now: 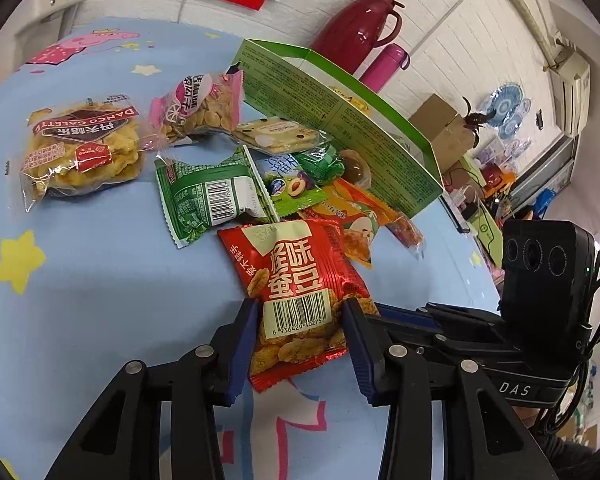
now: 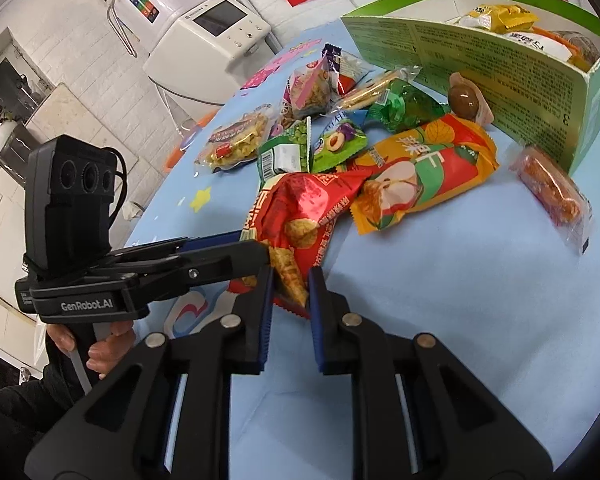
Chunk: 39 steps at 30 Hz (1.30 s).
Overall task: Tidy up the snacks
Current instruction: 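Grasp the red bean-snack bag with the left gripper, then the right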
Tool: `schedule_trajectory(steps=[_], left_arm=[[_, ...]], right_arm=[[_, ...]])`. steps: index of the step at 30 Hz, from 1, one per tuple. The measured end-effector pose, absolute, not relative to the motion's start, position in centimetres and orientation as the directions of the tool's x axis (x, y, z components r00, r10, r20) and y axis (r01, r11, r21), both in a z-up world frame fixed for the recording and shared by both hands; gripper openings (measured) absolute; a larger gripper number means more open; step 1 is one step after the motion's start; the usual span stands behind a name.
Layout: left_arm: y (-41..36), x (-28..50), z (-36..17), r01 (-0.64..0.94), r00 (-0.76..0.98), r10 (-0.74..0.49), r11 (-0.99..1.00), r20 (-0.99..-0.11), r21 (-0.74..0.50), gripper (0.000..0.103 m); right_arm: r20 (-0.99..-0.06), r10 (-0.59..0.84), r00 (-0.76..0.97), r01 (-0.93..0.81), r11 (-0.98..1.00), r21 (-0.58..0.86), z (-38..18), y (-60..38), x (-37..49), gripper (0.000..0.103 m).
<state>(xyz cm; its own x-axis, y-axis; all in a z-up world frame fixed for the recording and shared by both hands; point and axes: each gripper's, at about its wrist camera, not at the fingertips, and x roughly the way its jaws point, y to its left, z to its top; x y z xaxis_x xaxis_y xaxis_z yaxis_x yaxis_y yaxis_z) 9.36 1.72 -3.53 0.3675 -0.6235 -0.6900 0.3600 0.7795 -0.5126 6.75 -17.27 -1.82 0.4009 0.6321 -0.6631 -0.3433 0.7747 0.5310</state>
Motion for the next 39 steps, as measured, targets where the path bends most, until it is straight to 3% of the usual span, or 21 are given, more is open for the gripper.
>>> schedule_trajectory(steps=[12,24,25,27,32,34,35,37,39], left_arm=[[0.2,8.5,2.5,0.436,0.437,-0.682,0.731,-0.586,-0.526,0.04],[-5.2,14.1,8.8,0.555,0.456,-0.742,0.669,-0.492,-0.495,0.032],[-5.7,14.7,9.2,0.563,0.457,-0.744,0.667,-0.488,-0.489,0.031],[-6.8,15.9,10.2,0.596,0.435,-0.769,0.636,-0.468,-0.491,0.016],[-10.3,18.5,10.9,0.626,0.426,-0.747,0.65,-0.51,-0.43,0.016],[-10.5,19.3,10.1,0.597,0.435,-0.714,0.685,-0.548,-0.418,0.023],[-9.8,19.4,9.4,0.571,0.428,-0.711,0.691,-0.558,-0.444,0.039],[-8.0,19.1,7.9,0.544,0.426,-0.72,0.687,-0.547,-0.481,0.062],[-6.8,18.2,6.4,0.521,0.446,-0.68,0.726,-0.582,-0.449,0.062]], right_arm=[[-0.562,0.65,0.512,-0.43,0.76,0.487,4.6,-18.5,4.6,0.015],[-0.505,0.567,0.651,-0.415,0.823,0.389,10.2,-22.3,7.8,0.014],[-0.5,0.561,0.66,-0.41,0.827,0.385,10.6,-22.7,8.4,0.014],[-0.49,0.552,0.675,-0.41,0.833,0.373,11.1,-23.4,9.5,0.011],[-0.505,0.475,0.721,-0.374,0.88,0.292,10.9,-23.9,12.8,0.004],[-0.542,0.415,0.73,-0.316,0.909,0.271,9.6,-24.8,13.7,0.006],[-0.56,0.421,0.713,-0.301,0.906,0.298,8.9,-25.5,13.5,0.009],[-0.57,0.468,0.675,-0.31,0.882,0.356,7.5,-26.5,12.3,0.012],[-0.579,0.481,0.658,-0.317,0.875,0.367,6.3,-26.8,10.6,0.028]])
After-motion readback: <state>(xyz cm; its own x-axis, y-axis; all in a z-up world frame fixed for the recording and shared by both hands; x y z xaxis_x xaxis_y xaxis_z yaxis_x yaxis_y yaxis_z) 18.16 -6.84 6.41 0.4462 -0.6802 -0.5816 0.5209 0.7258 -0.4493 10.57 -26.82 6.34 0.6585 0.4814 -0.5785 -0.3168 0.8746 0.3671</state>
